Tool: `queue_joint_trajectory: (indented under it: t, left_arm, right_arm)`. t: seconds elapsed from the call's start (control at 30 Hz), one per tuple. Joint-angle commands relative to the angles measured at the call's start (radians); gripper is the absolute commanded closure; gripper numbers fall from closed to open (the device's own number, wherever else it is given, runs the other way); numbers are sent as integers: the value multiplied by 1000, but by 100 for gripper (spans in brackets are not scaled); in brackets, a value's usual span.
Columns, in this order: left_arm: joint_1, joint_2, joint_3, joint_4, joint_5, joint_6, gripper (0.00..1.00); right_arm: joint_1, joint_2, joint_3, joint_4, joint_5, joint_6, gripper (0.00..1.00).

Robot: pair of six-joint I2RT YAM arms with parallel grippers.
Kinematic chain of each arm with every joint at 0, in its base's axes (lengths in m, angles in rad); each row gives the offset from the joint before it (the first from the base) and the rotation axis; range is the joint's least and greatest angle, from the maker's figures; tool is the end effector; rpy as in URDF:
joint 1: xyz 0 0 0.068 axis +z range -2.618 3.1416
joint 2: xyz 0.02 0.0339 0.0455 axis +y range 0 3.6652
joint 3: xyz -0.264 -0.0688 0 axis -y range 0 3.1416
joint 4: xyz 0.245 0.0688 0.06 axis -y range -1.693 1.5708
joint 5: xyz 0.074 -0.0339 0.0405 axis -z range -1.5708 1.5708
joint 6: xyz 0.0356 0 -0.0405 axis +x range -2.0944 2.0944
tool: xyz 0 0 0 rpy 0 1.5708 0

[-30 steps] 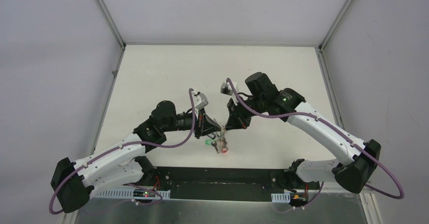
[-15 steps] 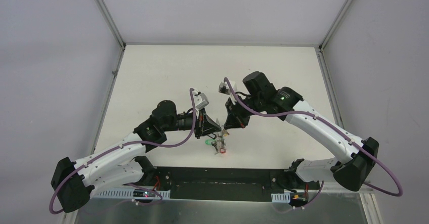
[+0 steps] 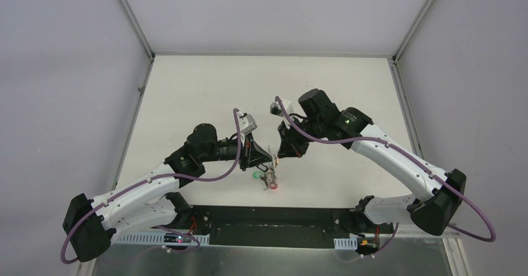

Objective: Put the keys on the keyring

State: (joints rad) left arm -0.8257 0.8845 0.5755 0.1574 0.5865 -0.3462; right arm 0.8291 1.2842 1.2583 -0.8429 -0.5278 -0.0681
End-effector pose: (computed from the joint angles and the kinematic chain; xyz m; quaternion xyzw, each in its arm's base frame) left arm 0.1257 -0.1654 0.2847 0.3554 0.6607 -0.5276 0.3984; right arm 0.1621 0.2034 0.3404 -0.4740 0.7779 0.3507 0.2172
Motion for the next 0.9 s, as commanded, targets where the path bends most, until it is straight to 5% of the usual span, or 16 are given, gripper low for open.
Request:
queue_joint_trajectory:
  t: [0.0,0.53,0.87]
  left_arm:
    - [-10,-25,41,66,34,8,100]
    - [-10,-63,21,68,-1,29,100]
    - [-10,-71,23,68,3,39,100]
  right_arm:
    - [1,-6,7,12,38,12,100]
    - [1,-27,-11,19,31,-16,100]
    - [1,-210,-116,211,131,-9,56]
